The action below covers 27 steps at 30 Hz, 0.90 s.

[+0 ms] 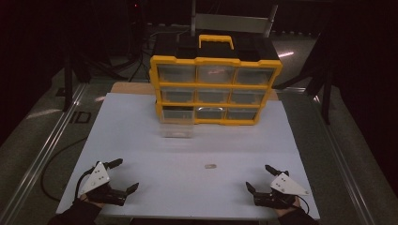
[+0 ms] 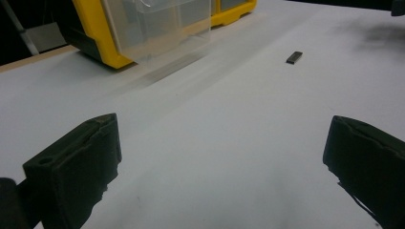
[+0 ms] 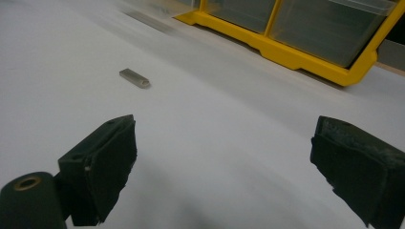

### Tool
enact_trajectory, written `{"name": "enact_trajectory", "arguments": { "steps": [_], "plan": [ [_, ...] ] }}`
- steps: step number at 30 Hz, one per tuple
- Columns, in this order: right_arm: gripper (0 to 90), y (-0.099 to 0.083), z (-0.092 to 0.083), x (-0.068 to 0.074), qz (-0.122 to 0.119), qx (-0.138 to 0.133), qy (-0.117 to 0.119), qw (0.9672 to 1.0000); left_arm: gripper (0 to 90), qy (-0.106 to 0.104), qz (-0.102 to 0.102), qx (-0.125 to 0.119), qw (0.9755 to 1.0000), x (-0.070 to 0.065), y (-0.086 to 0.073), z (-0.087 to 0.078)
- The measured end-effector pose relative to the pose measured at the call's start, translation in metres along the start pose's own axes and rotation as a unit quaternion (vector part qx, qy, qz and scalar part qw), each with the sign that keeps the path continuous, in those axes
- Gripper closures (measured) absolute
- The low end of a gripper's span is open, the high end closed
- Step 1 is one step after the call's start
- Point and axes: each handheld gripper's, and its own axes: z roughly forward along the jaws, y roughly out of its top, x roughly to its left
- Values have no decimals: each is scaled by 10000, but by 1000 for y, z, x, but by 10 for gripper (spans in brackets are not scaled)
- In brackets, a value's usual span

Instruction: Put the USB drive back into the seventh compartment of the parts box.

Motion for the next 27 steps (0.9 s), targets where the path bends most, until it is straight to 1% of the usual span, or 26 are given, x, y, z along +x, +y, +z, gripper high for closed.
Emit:
{"name": "enact_trajectory", "arguments": {
  "steps": [1,4,8,13,17,19,22,23,26,27],
  "plan": [
    [88,0,0,0,8,-15,8,10000,1,4,20,11,10000,0,0,0],
    [88,0,-1,1,-24,-4,16,10000,1,-14,2,-2,10000,0,0,1],
    [88,-1,-1,1,-9,-12,21,10000,1,-42,-19,-16,10000,1,0,2],
    [88,-1,-1,1,10,-21,-2,10000,1,-63,8,15,10000,-1,0,3],
    [88,0,-1,1,-9,-69,-3,10000,1,-68,51,-19,10000,-2,0,3],
    [88,0,-1,2,-6,-67,2,10000,1,-135,3,-42,9999,-1,0,3],
    [88,0,0,1,1,-73,35,10000,1,-140,8,-41,9999,-2,2,2],
    [88,0,0,1,-3,-51,21,10000,1,-155,-15,-31,9999,-2,2,3],
    [88,0,0,2,24,-61,17,10000,1,-145,2,-8,9999,-2,2,3],
    [88,1,0,2,26,-94,19,10000,1,-164,36,45,9998,-3,4,5]
  ]
}}
